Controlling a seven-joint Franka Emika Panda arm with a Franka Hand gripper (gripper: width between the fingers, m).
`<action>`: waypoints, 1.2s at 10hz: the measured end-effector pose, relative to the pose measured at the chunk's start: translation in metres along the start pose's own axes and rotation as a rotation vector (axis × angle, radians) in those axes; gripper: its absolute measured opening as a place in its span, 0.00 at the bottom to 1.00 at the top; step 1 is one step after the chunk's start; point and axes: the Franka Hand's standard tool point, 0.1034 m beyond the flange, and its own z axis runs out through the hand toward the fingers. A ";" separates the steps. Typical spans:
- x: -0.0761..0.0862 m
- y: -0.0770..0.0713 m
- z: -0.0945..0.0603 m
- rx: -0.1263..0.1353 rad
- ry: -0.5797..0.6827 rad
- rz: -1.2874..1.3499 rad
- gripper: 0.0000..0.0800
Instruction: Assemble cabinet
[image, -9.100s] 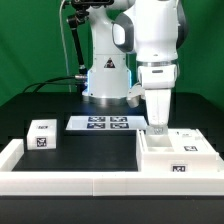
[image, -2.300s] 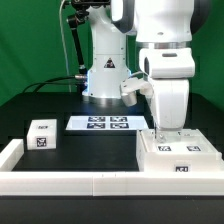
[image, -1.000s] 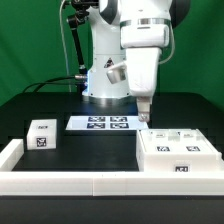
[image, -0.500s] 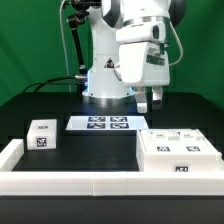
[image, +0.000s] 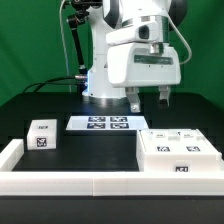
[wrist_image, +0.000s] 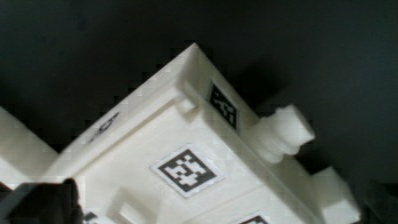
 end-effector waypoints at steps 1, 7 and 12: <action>-0.004 -0.003 0.002 0.004 0.005 0.103 1.00; -0.008 -0.005 0.006 0.020 -0.001 0.453 1.00; -0.007 -0.039 0.042 -0.011 0.038 0.639 1.00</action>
Offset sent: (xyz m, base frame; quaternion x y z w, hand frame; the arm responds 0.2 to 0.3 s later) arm 0.0000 0.0000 0.0000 0.0000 0.0000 0.1296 0.9916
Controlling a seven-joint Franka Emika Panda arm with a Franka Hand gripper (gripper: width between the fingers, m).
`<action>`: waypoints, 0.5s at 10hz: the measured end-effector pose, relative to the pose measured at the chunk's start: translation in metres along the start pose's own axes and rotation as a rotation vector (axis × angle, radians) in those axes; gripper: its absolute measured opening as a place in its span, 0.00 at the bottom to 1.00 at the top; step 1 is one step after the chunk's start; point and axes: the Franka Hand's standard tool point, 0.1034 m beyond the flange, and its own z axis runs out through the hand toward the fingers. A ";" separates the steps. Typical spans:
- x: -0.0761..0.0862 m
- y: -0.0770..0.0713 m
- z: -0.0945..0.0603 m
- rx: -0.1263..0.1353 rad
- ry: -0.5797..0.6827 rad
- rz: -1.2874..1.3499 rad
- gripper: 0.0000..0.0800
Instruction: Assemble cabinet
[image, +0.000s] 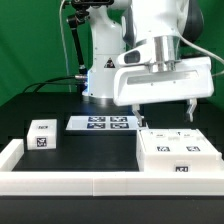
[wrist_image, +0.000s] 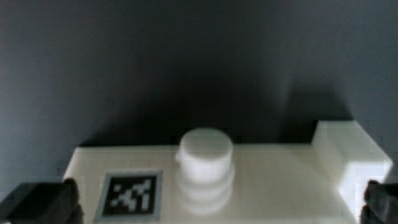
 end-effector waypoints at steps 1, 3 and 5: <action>-0.004 0.006 0.007 -0.005 -0.001 0.001 1.00; -0.003 0.004 0.006 -0.004 -0.002 -0.010 1.00; -0.004 0.005 0.006 -0.004 -0.003 -0.013 1.00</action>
Offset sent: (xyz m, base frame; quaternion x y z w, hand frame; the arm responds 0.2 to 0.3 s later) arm 0.0000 0.0000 0.0000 0.0000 0.0000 0.0000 1.0000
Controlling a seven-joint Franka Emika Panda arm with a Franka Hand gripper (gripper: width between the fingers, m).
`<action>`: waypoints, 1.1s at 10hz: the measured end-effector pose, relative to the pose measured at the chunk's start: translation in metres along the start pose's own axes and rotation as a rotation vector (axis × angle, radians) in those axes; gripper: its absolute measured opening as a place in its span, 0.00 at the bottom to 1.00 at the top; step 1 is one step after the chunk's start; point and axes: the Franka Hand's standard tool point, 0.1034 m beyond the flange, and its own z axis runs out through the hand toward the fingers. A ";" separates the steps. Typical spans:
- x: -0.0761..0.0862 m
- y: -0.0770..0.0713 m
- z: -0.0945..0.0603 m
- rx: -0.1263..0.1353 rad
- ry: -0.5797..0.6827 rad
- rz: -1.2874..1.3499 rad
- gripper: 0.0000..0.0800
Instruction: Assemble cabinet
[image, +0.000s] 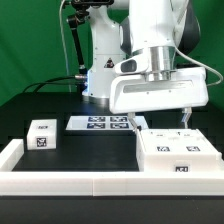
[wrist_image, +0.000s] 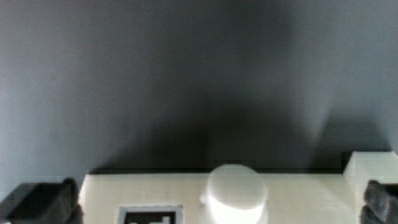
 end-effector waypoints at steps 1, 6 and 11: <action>0.000 0.000 0.000 0.000 -0.001 0.000 1.00; -0.006 -0.004 0.026 -0.005 -0.017 0.059 1.00; 0.003 -0.008 0.033 -0.002 0.024 0.030 1.00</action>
Offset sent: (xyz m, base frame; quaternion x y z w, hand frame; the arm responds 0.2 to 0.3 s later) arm 0.0139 -0.0057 -0.0270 -0.0524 0.0035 0.0550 0.9971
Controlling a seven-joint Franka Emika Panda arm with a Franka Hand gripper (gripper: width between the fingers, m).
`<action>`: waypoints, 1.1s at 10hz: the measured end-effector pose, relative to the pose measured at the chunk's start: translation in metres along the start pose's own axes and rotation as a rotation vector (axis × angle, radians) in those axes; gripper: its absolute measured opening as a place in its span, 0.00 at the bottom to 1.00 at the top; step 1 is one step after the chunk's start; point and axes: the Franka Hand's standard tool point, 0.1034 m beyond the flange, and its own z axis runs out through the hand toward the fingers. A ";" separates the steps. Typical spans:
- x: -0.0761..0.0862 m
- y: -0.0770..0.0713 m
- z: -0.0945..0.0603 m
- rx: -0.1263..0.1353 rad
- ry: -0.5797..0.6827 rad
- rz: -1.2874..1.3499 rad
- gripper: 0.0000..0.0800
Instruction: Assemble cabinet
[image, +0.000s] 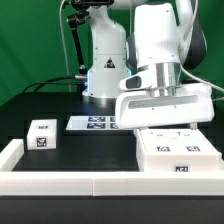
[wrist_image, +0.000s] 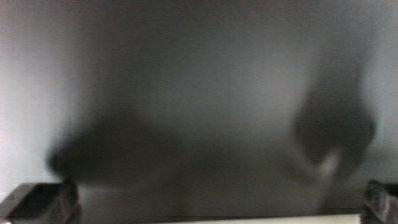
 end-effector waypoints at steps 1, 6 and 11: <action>0.006 0.005 0.001 -0.003 0.008 -0.014 1.00; 0.007 0.007 0.006 -0.003 0.006 -0.013 1.00; 0.007 0.009 0.006 -0.006 0.006 -0.047 0.25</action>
Offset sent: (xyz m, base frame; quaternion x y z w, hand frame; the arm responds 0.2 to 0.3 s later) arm 0.0176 0.0043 -0.0225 -0.0003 0.0489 -0.0011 0.9988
